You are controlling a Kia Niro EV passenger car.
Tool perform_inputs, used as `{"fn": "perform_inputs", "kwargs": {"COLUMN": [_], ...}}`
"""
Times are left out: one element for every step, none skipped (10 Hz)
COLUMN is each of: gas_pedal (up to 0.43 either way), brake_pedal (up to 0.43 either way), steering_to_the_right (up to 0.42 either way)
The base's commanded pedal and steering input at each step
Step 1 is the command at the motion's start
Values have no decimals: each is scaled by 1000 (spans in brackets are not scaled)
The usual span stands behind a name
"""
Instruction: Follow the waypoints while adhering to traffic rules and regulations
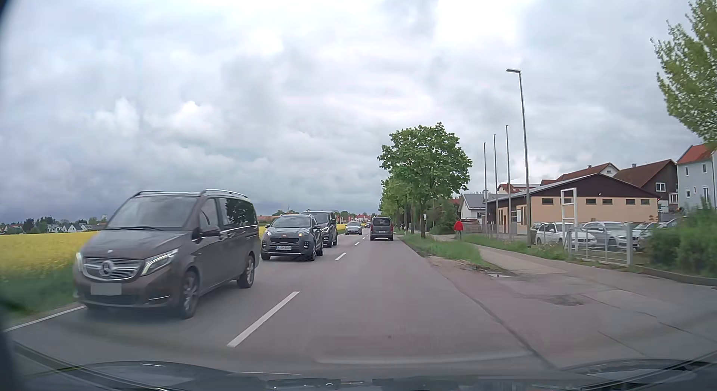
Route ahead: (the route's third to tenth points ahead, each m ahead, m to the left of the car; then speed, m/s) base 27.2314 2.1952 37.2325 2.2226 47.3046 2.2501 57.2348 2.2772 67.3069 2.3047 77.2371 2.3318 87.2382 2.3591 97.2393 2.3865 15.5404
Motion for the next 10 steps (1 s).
{"fn": "perform_inputs", "kwargs": {"gas_pedal": [8, 8, 8, 8, 8, 8, 8, 8, 8, 8], "brake_pedal": [12, 12, 6, 6, 12, 6, 12, 12, 12, 12], "steering_to_the_right": [-1, -1, -1, -1, -1, -1, -1, -2, -3, -3]}}
